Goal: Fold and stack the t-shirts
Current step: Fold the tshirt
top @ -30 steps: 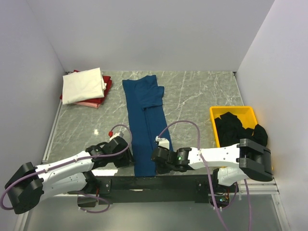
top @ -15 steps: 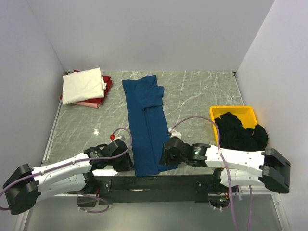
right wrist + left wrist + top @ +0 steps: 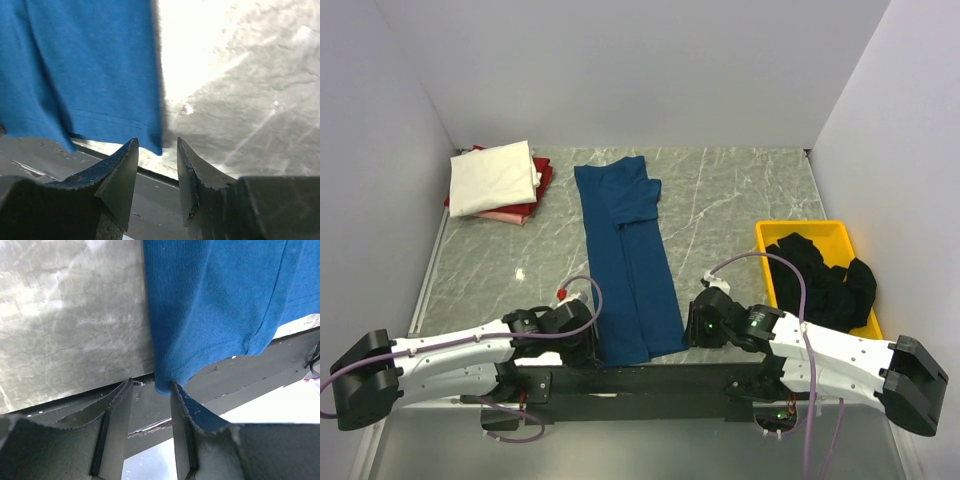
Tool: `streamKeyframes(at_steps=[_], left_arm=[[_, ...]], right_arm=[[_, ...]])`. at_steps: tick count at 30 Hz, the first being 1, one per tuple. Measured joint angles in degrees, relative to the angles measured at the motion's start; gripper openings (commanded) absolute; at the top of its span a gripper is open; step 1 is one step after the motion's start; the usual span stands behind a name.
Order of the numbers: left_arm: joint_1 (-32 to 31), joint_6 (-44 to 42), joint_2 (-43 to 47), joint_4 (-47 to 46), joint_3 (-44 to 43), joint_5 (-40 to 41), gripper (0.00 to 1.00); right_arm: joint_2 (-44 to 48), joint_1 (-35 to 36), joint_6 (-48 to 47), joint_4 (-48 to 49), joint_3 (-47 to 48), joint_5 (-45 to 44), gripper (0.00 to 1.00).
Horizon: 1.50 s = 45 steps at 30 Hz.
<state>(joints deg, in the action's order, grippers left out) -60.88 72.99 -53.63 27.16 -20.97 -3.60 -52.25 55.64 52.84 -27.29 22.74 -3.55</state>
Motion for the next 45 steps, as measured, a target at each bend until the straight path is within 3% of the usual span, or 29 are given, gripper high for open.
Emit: streamKeyframes(at_steps=[17,29,37,45], left_arm=[[-3.37,4.72,-0.92,-4.98,1.88,2.73,0.37],[-3.89,4.94,-0.17,-3.67,2.12,4.00,0.21],[-4.22,6.36,2.80,-4.68,2.99,4.20,0.43],[-4.48,7.32,6.03,-7.23,4.04,5.16,0.43]], right_arm=[[-1.53,-0.42,1.90,4.90,-2.51,1.75,0.43],[-2.67,-0.42,2.75,7.19,-3.32,4.04,0.19],[-2.51,-0.42,2.80,7.19,-3.32,4.31,0.19],[-2.51,-0.42,2.82,7.28,-3.41,4.52,0.19]])
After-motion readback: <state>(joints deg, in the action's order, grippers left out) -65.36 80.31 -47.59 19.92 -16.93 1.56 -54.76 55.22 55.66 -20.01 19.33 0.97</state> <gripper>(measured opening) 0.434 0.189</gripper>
